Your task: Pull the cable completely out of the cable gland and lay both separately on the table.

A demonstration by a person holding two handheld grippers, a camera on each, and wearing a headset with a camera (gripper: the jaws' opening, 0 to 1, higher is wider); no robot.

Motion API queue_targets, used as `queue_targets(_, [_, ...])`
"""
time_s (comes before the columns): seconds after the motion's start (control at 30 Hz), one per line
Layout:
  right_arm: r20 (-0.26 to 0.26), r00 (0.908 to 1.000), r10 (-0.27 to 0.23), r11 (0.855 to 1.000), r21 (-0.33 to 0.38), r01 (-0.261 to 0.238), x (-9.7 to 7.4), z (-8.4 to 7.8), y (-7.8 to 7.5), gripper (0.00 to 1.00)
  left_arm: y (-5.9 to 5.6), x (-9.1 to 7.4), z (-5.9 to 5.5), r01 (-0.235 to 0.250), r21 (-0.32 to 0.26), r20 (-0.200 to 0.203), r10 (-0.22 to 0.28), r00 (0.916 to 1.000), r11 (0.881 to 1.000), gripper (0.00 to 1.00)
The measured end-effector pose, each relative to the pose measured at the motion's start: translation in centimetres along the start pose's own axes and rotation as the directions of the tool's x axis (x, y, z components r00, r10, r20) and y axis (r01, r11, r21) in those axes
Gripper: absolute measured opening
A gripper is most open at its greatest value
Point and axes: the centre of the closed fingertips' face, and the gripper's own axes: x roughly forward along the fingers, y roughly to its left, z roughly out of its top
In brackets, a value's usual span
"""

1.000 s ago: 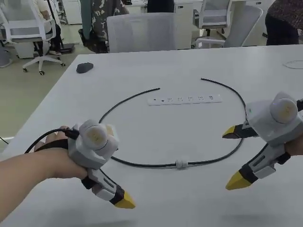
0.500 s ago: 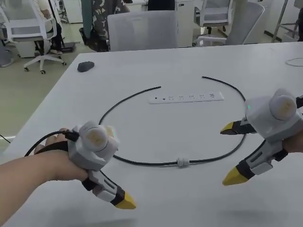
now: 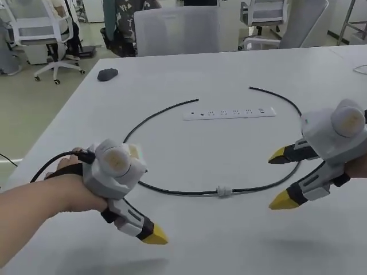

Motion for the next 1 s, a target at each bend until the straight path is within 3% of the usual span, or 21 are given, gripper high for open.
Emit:
queue_targets(0.07, [0.007, 1.0000, 0.000, 1.000, -0.001, 0.000, 0.1, 0.2, -0.1, 0.64, 0.1, 0.0, 0.2, 0.000, -0.014, 0.011, 0.000, 0.9999, 1.000, 1.00])
queue_targets(0.2, [0.014, 0.9999, 0.006, 1.000, -0.008, -0.006, 0.5, 0.4, -0.1, 0.63, 0.1, 0.1, -0.1, -0.006, -0.001, -0.007, 0.006, 1.0000, 1.000, 1.00])
queue_targets(0.27, [0.012, 0.9999, 0.011, 1.000, -0.017, -0.011, 0.9, 0.3, -0.2, 0.61, 0.5, 0.1, 0.2, -0.033, 0.018, 0.005, 0.033, 0.9994, 0.999, 1.00])
queue_targets(0.37, [-0.002, 0.9999, 0.014, 0.999, -0.044, -0.015, 1.6, 0.0, -0.3, 0.61, 0.7, 0.2, 0.7, -0.054, 0.001, 0.023, 0.054, 0.9982, 0.999, 1.00])
queue_targets(0.6, [0.014, 0.9996, 0.025, 0.998, -0.051, -0.025, 3.8, 0.4, -0.7, 0.43, 0.3, 0.6, 2.1, -0.051, -0.011, 0.072, 0.052, 0.9961, 0.999, 0.99])
queue_targets(0.8, [0.020, 0.9990, 0.040, 0.998, -0.058, -0.039, 5.8, 0.7, -0.6, 0.35, -0.2, 0.9, 1.5, -0.027, -0.025, 0.053, 0.029, 0.9982, 0.999, 0.99])
queue_targets(1.0, [0.014, 0.9983, 0.056, 0.997, -0.051, -0.056, 7.6, 0.5, -1.0, 0.29, -0.5, 1.0, 1.3, -0.019, -0.054, 0.058, 0.022, 0.9981, 0.998, 0.99])
